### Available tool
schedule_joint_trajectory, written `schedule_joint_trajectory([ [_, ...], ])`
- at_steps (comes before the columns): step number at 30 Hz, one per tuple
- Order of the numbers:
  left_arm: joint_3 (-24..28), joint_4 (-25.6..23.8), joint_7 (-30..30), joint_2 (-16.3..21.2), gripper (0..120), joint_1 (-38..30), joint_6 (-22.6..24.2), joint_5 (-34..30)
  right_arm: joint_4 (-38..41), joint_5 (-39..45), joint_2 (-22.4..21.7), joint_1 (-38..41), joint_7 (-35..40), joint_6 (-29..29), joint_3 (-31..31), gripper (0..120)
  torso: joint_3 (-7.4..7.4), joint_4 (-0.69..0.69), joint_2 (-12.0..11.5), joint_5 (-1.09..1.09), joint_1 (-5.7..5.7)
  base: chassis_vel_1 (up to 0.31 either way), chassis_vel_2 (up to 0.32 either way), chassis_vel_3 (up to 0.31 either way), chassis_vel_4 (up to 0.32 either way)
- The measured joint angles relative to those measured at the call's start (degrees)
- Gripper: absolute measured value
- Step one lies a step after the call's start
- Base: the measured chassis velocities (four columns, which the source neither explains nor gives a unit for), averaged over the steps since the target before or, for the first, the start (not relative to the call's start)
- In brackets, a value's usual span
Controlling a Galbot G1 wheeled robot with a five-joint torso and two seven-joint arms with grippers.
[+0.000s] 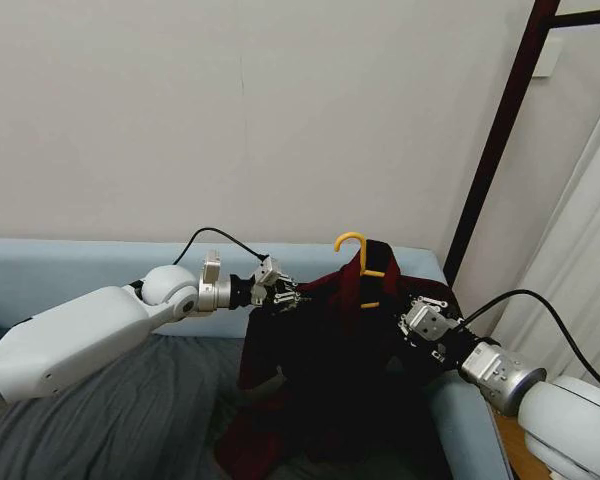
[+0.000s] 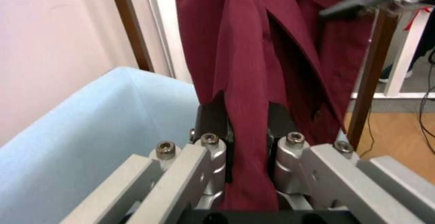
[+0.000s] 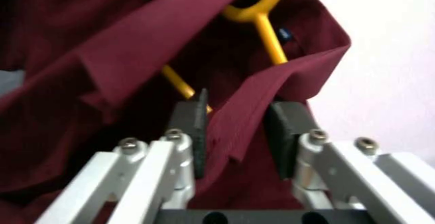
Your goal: Pick up the clothes from the sofa and hang them on the clothes hanger.
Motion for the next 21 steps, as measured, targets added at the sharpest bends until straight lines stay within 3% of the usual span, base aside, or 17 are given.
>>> schedule_joint_trajectory([
  [13,-2.34,0.91,1.93,3.26,6,1.18,-1.85,-0.62,4.07,7.39,0.14,-1.28,1.58,1.16,1.38,78,0.0,0.02,0.0,-0.01,0.0,0.0,0.0,0.0,0.0],
  [18,-2.95,0.77,4.47,5.23,6,1.16,-2.32,-1.42,2.98,13.83,0.5,-0.57,1.39,6.23,3.85,98,0.0,0.0,0.0,0.0,0.0,0.0,0.0,0.0,0.0],
  [21,-3.05,0.63,5.73,5.82,6,0.8,-2.38,-1.53,1.47,16.62,-0.15,-0.35,0.54,9.79,4.7,100,0.0,0.01,0.0,-0.01,0.0,0.0,0.0,0.0,0.0],
])
